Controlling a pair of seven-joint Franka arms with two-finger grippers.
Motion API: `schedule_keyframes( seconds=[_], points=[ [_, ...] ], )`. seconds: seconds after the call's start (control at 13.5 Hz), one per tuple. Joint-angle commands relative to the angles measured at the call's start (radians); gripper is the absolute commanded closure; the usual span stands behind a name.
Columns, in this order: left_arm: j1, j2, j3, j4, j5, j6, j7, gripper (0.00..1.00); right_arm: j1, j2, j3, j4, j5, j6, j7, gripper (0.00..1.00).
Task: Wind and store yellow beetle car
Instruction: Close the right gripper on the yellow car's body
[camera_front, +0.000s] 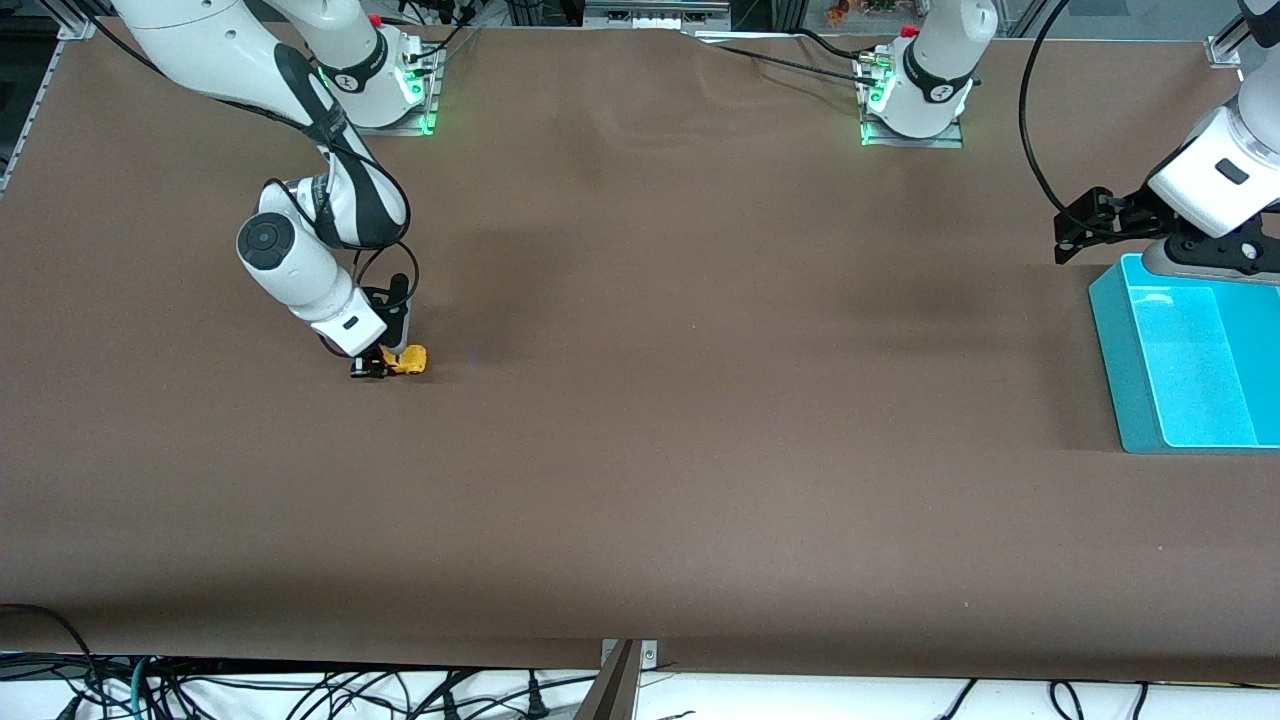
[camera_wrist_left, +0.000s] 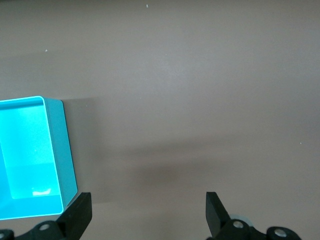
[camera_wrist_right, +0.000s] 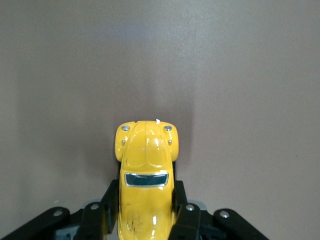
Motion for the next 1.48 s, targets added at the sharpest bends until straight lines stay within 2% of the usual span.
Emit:
schedule_keyframes(
  seconds=[0.0,0.22,0.44,1.41],
  points=[
    [-0.002,0.007,0.001,0.023,0.019,-0.018,0.016,0.0,-0.026,0.029,0.011,-0.001,0.019,0.027,-0.027,0.8],
    [-0.002,0.007,0.001,0.023,0.019,-0.018,0.016,0.0,-0.058,0.035,0.015,-0.003,0.019,0.027,-0.071,0.8],
    [-0.002,0.007,-0.001,0.023,0.019,-0.018,0.016,0.0,-0.113,0.037,0.045,-0.004,0.022,0.022,-0.123,0.8],
    [-0.002,0.007,0.001,0.023,0.019,-0.02,0.016,0.0,-0.247,0.069,0.045,-0.003,0.022,0.021,-0.298,0.8]
  ],
)
